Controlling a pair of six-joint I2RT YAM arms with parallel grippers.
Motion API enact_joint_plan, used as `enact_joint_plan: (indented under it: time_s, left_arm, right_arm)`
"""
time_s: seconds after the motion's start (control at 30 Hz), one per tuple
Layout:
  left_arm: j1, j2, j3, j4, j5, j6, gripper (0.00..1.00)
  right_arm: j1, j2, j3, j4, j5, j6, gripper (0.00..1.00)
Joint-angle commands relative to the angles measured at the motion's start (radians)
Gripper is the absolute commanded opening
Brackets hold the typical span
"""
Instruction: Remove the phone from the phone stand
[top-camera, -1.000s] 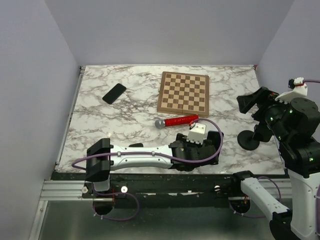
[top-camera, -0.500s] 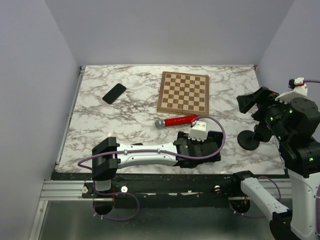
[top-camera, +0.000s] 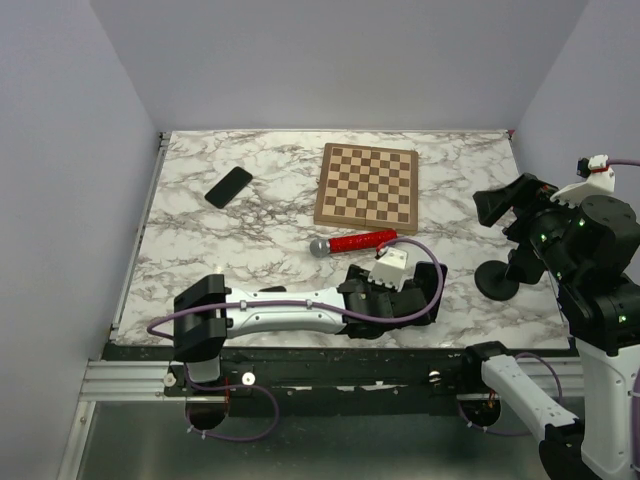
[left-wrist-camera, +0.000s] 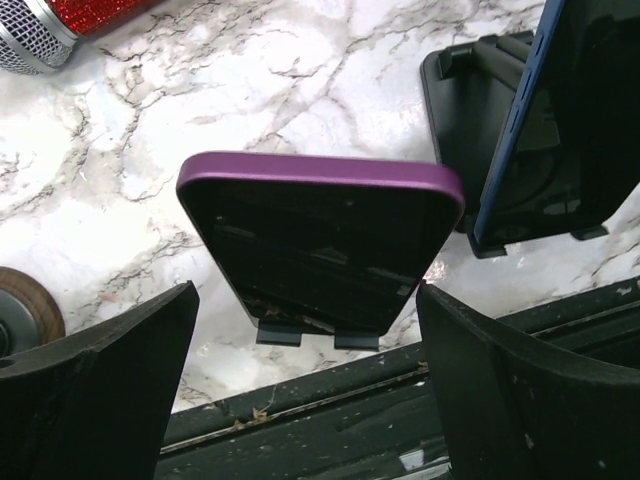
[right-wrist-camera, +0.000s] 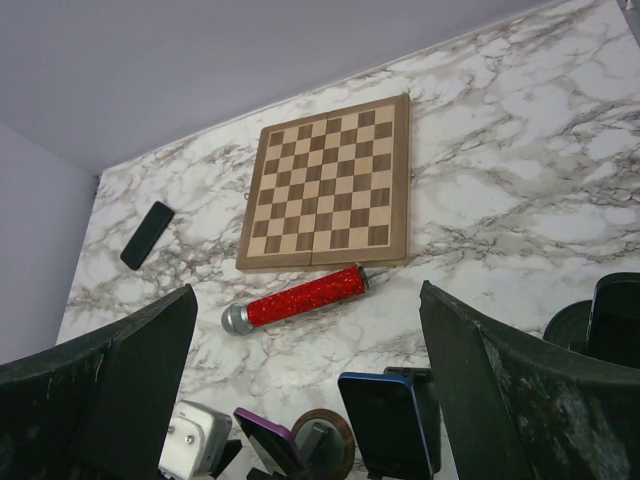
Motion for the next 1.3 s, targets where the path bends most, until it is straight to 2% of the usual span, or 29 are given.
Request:
enact_joint_plan:
  time_s: [0.0,0.27,0.67,0.83,0.97,1.07,1.27]
  left_arm:
    - [-0.003,-0.082,-0.065,0.093,0.045,0.112,0.99]
    - [0.017,-0.087,-0.095,0.215,0.109,0.233,0.99]
    - [0.056,-0.088,-0.137,0.237,0.120,0.249,0.98]
    - [0.057,-0.086,-0.148,0.259,0.125,0.257,0.93]
    - [0.057,-0.085,-0.149,0.266,0.124,0.261,0.80]
    - [0.056,-0.095,-0.152,0.260,0.118,0.267,0.58]
    - [0.041,-0.161,-0.141,0.218,0.123,0.301,0.28]
  right_arm:
    - [-0.005,-0.003,0.001,0.013,-0.028,0.011,1.00]
    - [-0.003,-0.001,0.002,0.015,-0.037,0.017,1.00]
    - [-0.003,0.005,0.000,0.027,-0.044,0.021,1.00]
    - [-0.003,0.006,-0.004,0.030,-0.049,0.023,1.00]
    - [-0.004,0.005,-0.004,0.030,-0.047,0.022,1.00]
    - [-0.003,0.004,-0.007,0.030,-0.047,0.023,1.00]
    - [-0.004,0.001,-0.011,0.039,-0.053,0.027,1.00]
